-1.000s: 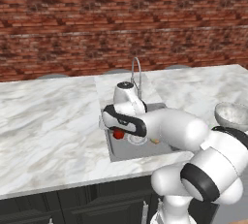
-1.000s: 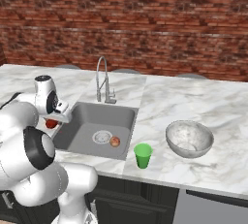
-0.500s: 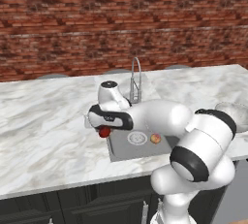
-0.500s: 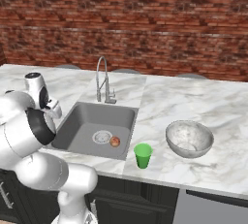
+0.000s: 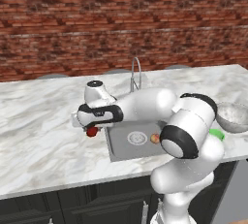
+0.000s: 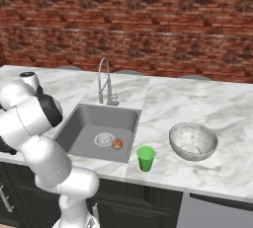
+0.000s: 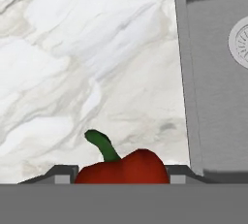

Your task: Remove the peach and bell pepper from the sink. Then move the bowl and cup from the counter to the sink for washing.

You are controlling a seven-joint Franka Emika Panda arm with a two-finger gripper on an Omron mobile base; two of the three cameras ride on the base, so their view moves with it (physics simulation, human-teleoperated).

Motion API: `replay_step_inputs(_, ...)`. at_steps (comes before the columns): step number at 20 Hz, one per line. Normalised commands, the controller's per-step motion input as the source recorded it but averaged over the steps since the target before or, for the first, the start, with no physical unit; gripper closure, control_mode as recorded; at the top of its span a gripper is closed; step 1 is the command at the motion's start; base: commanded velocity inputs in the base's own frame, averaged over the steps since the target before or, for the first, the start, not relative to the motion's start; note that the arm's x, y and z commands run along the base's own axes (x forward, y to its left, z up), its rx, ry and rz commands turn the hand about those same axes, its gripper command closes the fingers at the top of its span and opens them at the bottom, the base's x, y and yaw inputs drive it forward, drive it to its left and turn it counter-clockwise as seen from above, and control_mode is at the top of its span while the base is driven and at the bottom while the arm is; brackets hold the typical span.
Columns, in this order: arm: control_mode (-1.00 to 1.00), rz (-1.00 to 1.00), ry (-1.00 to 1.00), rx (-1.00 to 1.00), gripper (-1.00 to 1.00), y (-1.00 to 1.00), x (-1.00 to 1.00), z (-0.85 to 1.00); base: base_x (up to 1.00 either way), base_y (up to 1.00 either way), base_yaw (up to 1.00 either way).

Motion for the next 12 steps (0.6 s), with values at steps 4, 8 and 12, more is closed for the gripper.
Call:
replay_step_inputs(4, -1.00, 0.00, 0.12, 0.00, 1.00, 0.32, 0.10, -0.26, 0.00, 0.00, 0.00)
replay_step_inputs(8, -1.00, 0.00, 0.06, 0.00, 1.00, 0.24, 0.04, -0.30, 0.00, 0.00, 0.00)
replay_step_inputs(12, -1.00, 0.00, 0.03, 0.00, 1.00, 0.19, 0.07, -0.25, 0.00, 0.00, 0.00)
